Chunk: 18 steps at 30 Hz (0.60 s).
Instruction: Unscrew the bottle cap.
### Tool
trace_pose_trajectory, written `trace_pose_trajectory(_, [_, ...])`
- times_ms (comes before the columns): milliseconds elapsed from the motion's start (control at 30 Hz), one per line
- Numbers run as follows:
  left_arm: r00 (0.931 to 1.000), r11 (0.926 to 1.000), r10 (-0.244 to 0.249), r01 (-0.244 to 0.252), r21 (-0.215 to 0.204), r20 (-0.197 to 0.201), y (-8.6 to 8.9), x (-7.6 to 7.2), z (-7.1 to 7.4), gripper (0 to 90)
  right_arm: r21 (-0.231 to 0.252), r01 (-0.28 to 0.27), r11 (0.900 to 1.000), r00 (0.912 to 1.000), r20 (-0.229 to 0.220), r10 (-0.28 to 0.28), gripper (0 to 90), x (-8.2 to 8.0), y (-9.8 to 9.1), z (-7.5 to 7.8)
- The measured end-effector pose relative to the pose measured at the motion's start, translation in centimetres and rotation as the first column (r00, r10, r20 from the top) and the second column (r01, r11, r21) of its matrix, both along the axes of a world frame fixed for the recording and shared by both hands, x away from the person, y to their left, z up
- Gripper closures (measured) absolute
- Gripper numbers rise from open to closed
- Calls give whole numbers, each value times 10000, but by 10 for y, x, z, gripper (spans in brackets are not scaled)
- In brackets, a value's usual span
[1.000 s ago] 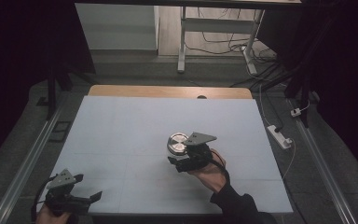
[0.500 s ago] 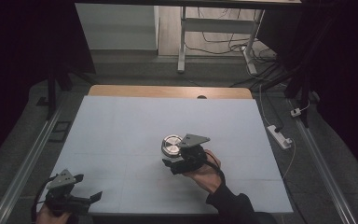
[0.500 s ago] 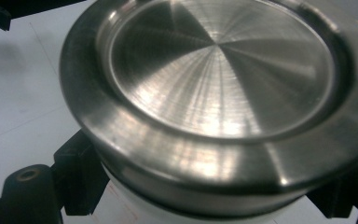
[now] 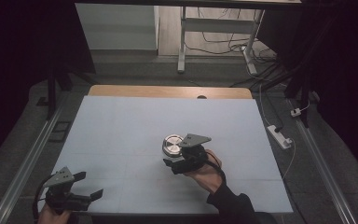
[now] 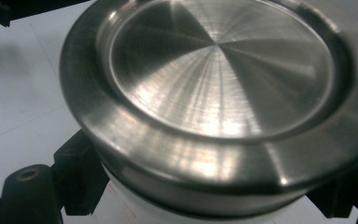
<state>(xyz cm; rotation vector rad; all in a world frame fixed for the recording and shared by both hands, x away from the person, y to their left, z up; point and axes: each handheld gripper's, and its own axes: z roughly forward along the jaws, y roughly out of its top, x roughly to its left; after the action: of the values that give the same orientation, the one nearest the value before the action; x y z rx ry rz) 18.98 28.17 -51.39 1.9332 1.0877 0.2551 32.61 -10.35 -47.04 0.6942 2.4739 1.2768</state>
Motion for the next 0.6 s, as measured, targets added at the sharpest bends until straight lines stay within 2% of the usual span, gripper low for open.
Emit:
trace_pose_trajectory(100, [9977,9976,-618,626,-292,279,-5,3,3,0,16,-16,10000,10000,3,16,152,0,0,1])
trace_pose_trajectory(300, [9900,9917,-1191,1222,-389,752,-15,11,9,0,20,-67,10000,10000,32,67,153,0,-1,2])
trace_pose_trajectory(600, [9829,9876,-1503,1542,-299,1064,-29,28,21,5,0,-189,9998,9998,103,189,152,-1,-1,3])
